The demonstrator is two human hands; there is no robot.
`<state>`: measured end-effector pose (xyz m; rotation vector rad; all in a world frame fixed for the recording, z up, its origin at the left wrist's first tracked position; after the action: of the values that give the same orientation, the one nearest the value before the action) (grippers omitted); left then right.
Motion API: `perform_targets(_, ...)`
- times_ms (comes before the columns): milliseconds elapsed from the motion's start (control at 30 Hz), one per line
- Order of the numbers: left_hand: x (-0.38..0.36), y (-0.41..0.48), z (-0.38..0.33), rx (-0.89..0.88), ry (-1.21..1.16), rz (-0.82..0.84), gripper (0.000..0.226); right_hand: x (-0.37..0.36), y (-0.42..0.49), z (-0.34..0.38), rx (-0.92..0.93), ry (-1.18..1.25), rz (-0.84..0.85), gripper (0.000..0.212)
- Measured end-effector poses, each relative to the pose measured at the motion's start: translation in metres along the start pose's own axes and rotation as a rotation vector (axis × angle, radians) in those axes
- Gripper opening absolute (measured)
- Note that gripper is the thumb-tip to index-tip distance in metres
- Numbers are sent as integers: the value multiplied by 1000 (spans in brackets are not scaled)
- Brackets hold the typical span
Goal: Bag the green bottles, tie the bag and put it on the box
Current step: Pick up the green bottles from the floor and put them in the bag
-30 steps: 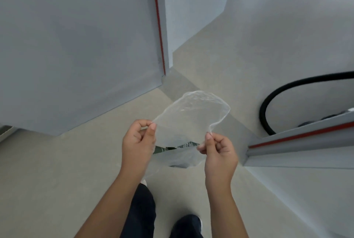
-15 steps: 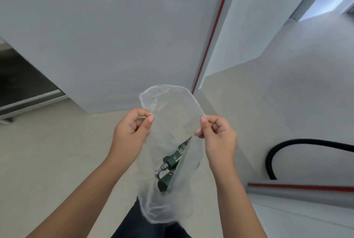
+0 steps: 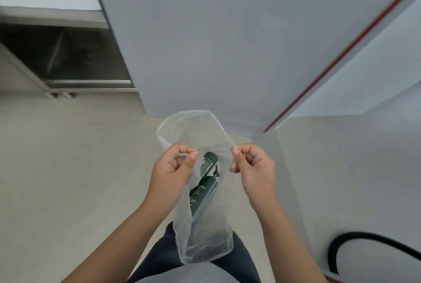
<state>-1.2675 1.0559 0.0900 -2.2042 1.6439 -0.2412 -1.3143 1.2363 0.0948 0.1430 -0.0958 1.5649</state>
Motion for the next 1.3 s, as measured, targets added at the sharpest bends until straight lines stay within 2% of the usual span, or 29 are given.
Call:
perform_targets(333,109,-77,2,-110,-156,-493,14,-121,-13,29,105,24,490,19)
perform_targets(600,144,-187,40,-132,-279,-927,15,-173,-73,49,159,90,866,20)
perform_targets(1033,154,-371,130,-73,-465,-1422,16,-242,-256,45,146,74,1398,21)
perform_targets(1300,208,-496,191,-51,-576,-1598,15,-298,-413,49,184,9,1618,22)
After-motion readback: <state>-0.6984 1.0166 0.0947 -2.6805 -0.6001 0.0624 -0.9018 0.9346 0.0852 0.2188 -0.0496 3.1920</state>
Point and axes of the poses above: each hand's wrist, its own y-axis towards the middle knuckle, its own x-axis out of the back of the hand, z = x × y, the point moved 10 cm from there along y, towards the middle knuckle, and after that the axes turned 12 degrees about x, right-handed, at the moved point
